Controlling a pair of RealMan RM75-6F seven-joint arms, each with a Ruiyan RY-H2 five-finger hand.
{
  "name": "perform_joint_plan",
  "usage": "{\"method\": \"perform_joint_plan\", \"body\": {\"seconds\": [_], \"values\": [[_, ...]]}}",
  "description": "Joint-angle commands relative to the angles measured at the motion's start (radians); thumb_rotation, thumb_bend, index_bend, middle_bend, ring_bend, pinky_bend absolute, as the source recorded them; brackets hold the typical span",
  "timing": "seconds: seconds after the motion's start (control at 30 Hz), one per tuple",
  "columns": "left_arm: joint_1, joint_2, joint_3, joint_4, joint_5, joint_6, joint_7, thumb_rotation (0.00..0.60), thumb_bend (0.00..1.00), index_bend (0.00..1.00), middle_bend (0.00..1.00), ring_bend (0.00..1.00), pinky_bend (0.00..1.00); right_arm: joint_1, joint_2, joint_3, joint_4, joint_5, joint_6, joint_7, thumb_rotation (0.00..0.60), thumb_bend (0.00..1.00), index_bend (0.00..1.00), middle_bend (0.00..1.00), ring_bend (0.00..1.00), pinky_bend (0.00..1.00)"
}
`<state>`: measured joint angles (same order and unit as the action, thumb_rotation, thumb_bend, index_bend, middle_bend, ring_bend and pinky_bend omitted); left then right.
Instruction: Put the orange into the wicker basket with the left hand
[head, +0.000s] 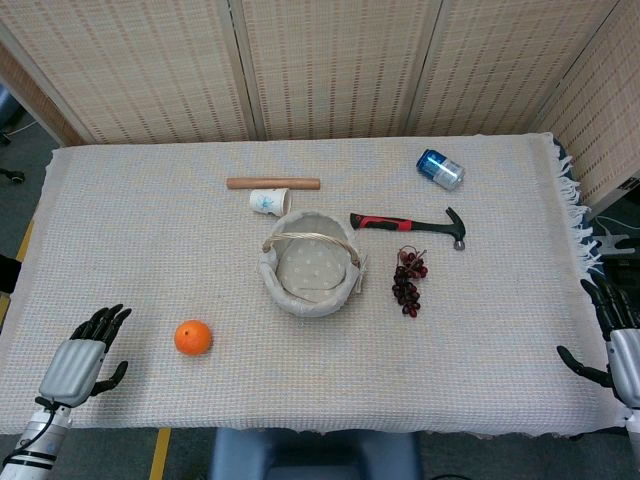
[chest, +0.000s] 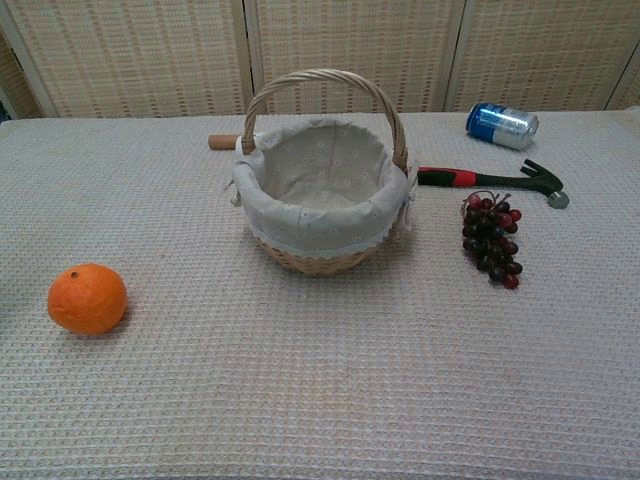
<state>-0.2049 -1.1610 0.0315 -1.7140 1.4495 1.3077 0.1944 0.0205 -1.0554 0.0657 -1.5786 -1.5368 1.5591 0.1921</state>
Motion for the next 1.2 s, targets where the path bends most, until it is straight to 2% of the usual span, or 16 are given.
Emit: {"method": "perform_joint_plan", "body": {"seconds": [0.03, 0.27, 0.4, 0.7, 1.13, 1.2], "values": [[-0.001, -0.003, 0.001, 0.001, 0.002, -0.003, 0.007, 0.600, 0.39, 0.00, 0.00, 0.00, 0.17, -0.002, -0.001, -0.002, -0.001, -0.003, 0.002, -0.002, 0.600, 0.11, 0.00, 0.00, 0.00, 0.22], [-0.009, -0.011, 0.003, -0.013, 0.005, -0.026, -0.005, 0.600, 0.39, 0.00, 0.00, 0.00, 0.18, -0.004, -0.002, -0.005, -0.003, -0.010, 0.007, 0.001, 0.600, 0.11, 0.00, 0.00, 0.00, 0.22], [-0.038, -0.056, -0.007, 0.000, 0.016, -0.060, 0.004, 0.600, 0.39, 0.00, 0.00, 0.00, 0.19, 0.005, -0.006, 0.001, -0.011, 0.008, -0.013, -0.017, 0.600, 0.11, 0.00, 0.00, 0.00, 0.22], [-0.110, -0.189, -0.058, 0.057, -0.051, -0.154, 0.034, 0.600, 0.39, 0.00, 0.00, 0.00, 0.17, 0.009, 0.002, -0.003, -0.015, 0.002, -0.022, -0.014, 0.600, 0.11, 0.00, 0.00, 0.00, 0.22], [-0.158, -0.306, -0.066, 0.168, -0.129, -0.239, 0.034, 0.600, 0.39, 0.00, 0.00, 0.00, 0.15, 0.011, 0.005, -0.003, -0.018, 0.006, -0.029, -0.015, 0.600, 0.11, 0.00, 0.00, 0.00, 0.22], [-0.162, -0.326, -0.068, 0.190, -0.135, -0.240, 0.040, 0.600, 0.38, 0.00, 0.00, 0.03, 0.15, 0.011, 0.005, -0.003, -0.019, 0.007, -0.030, -0.016, 0.600, 0.11, 0.00, 0.00, 0.00, 0.22]]}}
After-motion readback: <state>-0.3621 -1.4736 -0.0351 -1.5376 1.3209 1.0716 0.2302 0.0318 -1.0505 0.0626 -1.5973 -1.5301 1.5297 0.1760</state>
